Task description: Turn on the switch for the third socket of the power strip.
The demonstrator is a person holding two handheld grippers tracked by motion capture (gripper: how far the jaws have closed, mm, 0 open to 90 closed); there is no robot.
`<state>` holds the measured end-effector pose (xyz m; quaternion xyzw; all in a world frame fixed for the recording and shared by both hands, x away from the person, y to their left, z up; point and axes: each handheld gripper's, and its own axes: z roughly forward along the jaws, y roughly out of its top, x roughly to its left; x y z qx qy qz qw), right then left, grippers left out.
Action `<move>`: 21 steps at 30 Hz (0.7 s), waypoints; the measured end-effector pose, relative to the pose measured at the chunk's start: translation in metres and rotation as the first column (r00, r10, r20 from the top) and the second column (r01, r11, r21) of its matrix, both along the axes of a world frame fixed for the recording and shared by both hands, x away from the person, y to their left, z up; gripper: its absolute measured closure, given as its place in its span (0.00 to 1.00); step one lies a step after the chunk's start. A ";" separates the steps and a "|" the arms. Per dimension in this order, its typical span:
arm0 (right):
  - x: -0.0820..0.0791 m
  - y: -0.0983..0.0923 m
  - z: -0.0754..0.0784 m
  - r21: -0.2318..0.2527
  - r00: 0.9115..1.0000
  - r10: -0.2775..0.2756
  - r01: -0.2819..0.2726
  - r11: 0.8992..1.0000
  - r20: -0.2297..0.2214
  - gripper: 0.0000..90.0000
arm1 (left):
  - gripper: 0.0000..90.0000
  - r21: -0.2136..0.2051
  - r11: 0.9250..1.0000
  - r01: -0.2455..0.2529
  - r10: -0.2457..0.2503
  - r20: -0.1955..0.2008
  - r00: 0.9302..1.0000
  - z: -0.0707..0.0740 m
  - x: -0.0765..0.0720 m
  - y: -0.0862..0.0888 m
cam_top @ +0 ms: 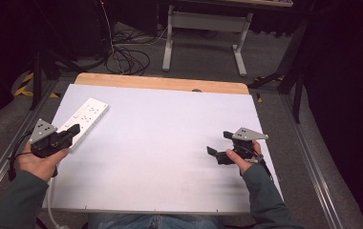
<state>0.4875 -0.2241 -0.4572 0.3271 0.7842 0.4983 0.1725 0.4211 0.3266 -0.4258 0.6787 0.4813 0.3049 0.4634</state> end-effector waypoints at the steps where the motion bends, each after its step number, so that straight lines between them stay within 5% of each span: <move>1: 0.000 0.000 0.000 -0.006 1.000 0.002 -0.002 1.000 0.002 0.05 | 1.00 -0.006 1.000 0.000 0.000 0.004 1.000 0.000 0.000 0.000; 15: -0.002 -0.001 0.001 0.001 1.000 -0.002 0.002 1.000 0.006 0.05 | 0.94 -0.021 0.999 0.030 -0.031 -0.030 0.999 -0.003 0.003 -0.006; 21: -0.002 -0.003 0.001 0.002 1.000 -0.008 0.008 1.000 0.003 0.05 | 0.80 -0.046 0.998 0.048 -0.048 -0.009 0.999 -0.001 0.003 -0.002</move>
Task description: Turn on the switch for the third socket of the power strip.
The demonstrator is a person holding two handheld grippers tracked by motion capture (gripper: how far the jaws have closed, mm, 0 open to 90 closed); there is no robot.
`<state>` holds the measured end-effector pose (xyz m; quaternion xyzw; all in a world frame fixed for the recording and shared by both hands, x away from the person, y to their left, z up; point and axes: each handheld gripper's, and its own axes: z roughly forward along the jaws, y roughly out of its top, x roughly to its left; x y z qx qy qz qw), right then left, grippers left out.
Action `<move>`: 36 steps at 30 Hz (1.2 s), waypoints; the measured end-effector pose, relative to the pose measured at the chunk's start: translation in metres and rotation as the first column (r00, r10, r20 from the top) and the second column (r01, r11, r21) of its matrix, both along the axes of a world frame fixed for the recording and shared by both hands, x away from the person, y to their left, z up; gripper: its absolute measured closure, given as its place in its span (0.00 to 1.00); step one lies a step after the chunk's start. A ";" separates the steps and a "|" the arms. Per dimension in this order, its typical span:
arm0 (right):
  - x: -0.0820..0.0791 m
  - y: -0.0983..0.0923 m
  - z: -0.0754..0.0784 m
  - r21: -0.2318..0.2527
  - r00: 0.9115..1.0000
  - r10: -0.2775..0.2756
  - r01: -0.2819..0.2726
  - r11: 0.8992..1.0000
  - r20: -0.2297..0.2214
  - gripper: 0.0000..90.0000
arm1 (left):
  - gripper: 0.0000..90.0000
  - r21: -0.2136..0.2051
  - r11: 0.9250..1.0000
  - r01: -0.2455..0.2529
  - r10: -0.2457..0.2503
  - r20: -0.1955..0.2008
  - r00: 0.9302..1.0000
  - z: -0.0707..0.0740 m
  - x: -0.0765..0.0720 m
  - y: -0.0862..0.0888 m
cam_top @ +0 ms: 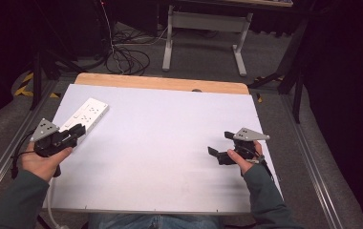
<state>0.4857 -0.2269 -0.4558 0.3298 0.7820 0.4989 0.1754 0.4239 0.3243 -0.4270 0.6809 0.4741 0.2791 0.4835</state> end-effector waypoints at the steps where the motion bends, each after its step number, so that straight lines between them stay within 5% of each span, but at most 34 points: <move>1: 0.000 0.000 0.000 -0.001 1.000 0.001 -0.001 1.000 0.002 0.05 | 0.75 -0.001 1.000 0.004 -0.004 0.002 1.000 0.000 0.000 0.001; 9: 0.000 0.000 0.000 -0.005 1.000 0.002 -0.002 1.000 0.000 0.05 | 0.62 -0.007 0.999 0.041 -0.041 0.031 0.999 -0.002 0.003 0.009; 16: 0.000 0.000 0.000 -0.002 1.000 0.002 -0.002 1.000 0.001 0.05 | 0.57 -0.009 0.999 0.049 -0.049 0.026 0.998 -0.002 0.004 0.010; 21: 0.000 0.000 0.000 -0.004 1.000 0.002 -0.002 1.000 0.000 0.05 | 0.45 -0.011 0.997 0.076 -0.076 0.020 0.997 -0.003 0.005 0.008; 36: 0.000 0.000 0.000 0.001 1.000 0.000 0.000 1.000 0.000 0.05 | 0.36 0.001 0.993 0.118 -0.118 0.033 0.992 -0.004 0.006 0.010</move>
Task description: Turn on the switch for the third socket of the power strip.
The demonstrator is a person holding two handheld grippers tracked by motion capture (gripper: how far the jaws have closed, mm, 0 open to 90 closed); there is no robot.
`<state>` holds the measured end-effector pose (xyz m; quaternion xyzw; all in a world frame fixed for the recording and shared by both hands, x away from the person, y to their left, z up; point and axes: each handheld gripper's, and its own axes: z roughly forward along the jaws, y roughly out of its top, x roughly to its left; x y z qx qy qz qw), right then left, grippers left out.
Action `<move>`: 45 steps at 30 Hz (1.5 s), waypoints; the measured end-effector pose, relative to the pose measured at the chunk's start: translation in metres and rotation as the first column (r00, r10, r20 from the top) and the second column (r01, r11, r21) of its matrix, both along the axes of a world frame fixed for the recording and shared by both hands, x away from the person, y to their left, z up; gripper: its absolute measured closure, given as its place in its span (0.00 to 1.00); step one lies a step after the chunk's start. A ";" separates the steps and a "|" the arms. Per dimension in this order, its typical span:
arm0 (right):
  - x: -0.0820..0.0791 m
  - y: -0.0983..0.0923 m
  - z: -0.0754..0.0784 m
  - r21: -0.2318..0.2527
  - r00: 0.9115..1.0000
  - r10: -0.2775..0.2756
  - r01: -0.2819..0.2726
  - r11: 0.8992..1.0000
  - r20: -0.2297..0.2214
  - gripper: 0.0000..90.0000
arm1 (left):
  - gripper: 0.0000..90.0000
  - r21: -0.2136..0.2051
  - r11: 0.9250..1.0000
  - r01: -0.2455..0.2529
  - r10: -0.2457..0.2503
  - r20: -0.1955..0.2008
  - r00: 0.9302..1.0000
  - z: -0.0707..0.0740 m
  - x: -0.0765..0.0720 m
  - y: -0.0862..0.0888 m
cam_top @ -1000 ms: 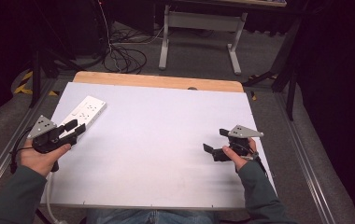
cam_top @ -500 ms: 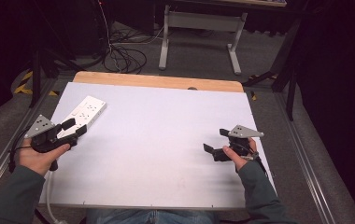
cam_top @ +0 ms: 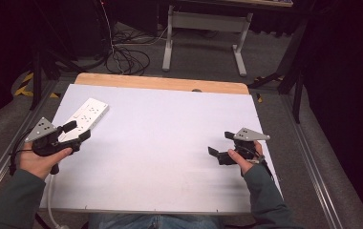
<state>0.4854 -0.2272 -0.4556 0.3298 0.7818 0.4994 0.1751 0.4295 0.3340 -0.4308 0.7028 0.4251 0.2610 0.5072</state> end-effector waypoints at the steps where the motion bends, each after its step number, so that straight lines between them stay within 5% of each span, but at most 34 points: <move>1: 0.000 0.000 0.000 -0.002 1.000 0.001 -0.001 1.000 0.002 0.05 | 0.35 0.001 1.000 -0.002 0.002 0.003 1.000 0.000 0.000 0.000; 14: 0.000 -0.001 0.000 -0.001 1.000 0.001 -0.001 1.000 0.003 0.05 | 0.12 0.006 1.000 -0.016 0.016 -0.003 1.000 0.000 0.000 0.000; 45: 0.000 0.000 0.000 0.003 1.000 0.005 -0.005 1.000 -0.006 0.05 | 0.03 0.037 0.999 0.021 -0.020 -0.018 1.000 -0.005 -0.001 -0.001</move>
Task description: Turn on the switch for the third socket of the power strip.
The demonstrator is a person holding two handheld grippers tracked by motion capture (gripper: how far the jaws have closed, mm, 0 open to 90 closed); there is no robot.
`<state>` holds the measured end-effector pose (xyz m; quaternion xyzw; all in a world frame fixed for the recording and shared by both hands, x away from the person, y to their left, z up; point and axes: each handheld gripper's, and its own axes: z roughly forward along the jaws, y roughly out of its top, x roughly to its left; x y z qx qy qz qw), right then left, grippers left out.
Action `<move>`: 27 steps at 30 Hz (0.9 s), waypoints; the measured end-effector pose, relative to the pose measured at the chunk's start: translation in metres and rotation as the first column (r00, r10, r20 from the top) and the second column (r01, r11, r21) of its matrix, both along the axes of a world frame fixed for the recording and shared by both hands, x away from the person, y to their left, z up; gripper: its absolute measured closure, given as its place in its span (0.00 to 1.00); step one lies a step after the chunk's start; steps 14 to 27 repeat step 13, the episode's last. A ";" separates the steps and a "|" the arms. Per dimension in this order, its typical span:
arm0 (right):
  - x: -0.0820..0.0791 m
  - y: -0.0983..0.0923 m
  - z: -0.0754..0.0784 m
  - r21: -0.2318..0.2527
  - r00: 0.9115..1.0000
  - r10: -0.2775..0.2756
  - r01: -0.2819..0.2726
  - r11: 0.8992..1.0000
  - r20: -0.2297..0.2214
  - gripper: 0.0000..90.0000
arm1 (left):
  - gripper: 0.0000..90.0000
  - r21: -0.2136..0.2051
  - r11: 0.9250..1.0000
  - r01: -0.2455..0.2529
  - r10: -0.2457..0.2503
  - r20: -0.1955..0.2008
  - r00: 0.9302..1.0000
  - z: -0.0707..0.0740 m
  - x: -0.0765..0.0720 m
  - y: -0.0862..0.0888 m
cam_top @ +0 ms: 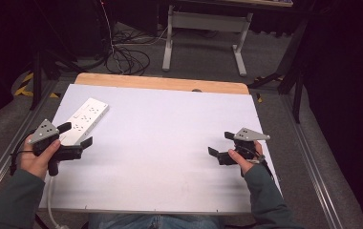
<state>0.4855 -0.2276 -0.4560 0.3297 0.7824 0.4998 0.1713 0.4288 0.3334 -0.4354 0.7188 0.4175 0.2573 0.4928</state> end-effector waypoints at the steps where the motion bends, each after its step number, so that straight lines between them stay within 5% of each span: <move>1: 0.000 0.000 0.000 -0.001 1.000 -0.001 0.001 1.000 0.001 0.05 | 0.03 0.001 1.000 0.000 0.000 0.000 1.000 0.000 0.000 0.000; 27: 0.000 -0.001 0.000 0.003 1.000 -0.007 0.007 1.000 -0.001 0.05 | 0.05 -0.001 1.000 0.012 -0.012 -0.014 1.000 -0.002 0.003 -0.001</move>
